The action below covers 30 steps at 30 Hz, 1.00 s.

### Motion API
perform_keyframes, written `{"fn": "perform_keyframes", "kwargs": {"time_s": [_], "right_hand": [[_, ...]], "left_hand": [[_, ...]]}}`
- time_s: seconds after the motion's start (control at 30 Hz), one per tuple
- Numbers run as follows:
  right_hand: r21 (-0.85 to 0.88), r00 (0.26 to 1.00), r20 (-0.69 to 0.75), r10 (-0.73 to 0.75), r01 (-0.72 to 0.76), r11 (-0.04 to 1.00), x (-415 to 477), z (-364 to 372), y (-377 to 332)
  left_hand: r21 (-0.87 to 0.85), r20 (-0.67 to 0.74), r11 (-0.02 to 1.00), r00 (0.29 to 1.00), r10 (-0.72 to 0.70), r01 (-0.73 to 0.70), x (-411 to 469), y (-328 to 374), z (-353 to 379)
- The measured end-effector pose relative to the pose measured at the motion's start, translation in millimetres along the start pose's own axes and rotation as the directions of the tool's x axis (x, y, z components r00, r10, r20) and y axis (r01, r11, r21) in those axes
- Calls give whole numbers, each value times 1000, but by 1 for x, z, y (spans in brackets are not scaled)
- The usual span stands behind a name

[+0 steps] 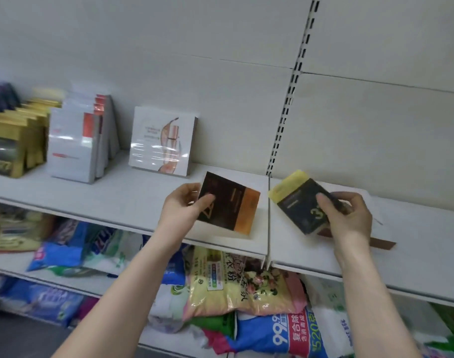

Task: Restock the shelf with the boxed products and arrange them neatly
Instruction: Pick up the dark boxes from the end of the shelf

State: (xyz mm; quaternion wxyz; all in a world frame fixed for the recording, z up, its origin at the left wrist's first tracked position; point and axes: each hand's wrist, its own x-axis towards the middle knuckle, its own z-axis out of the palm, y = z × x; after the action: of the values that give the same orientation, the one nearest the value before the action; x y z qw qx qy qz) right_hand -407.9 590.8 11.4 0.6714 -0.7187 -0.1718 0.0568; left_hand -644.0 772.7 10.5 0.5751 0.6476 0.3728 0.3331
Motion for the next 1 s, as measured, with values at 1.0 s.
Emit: {"fn": "perform_keyframes", "kwargs": {"time_s": [1.0], "right_hand": [[117, 742, 671, -3, -102, 988, -305, 435, -94]], "left_hand": [[-409, -388, 912, 899, -203, 29, -81, -84, -488]]}}
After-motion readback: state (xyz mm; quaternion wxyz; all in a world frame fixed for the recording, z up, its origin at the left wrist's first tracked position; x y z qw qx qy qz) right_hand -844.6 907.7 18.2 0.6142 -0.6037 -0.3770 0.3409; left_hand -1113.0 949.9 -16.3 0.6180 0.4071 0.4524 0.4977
